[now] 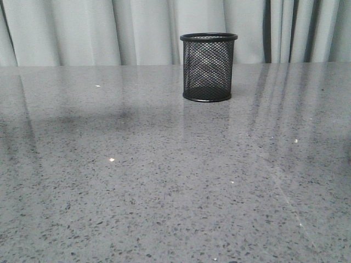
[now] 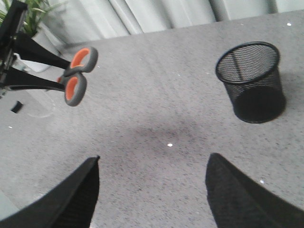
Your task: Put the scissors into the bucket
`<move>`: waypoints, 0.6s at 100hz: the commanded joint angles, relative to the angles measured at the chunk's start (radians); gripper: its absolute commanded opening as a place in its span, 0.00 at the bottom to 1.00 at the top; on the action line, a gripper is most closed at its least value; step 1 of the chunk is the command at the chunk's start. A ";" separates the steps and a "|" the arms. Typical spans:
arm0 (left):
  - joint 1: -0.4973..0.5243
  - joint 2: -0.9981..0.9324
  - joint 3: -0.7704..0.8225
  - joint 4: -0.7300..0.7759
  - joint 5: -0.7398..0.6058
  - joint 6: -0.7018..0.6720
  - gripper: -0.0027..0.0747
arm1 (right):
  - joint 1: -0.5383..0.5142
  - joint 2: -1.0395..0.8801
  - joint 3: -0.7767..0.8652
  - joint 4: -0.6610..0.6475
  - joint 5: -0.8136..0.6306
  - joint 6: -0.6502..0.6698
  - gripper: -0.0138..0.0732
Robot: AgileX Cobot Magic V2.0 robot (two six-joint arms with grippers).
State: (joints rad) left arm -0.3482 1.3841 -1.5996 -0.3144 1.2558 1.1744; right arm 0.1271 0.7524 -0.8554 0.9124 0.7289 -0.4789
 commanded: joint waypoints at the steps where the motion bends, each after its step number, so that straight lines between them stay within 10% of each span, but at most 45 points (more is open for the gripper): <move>1: -0.076 -0.026 -0.081 -0.043 0.000 -0.048 0.02 | 0.000 0.002 -0.036 0.087 -0.054 -0.026 0.66; 60: -0.492 0.100 -0.249 0.150 -0.116 -0.215 0.02 | 0.000 0.002 -0.036 0.206 -0.019 -0.063 0.66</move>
State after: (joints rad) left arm -0.8000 1.5084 -1.8039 -0.1512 1.2333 0.9825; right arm 0.1271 0.7524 -0.8554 1.0649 0.7395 -0.5300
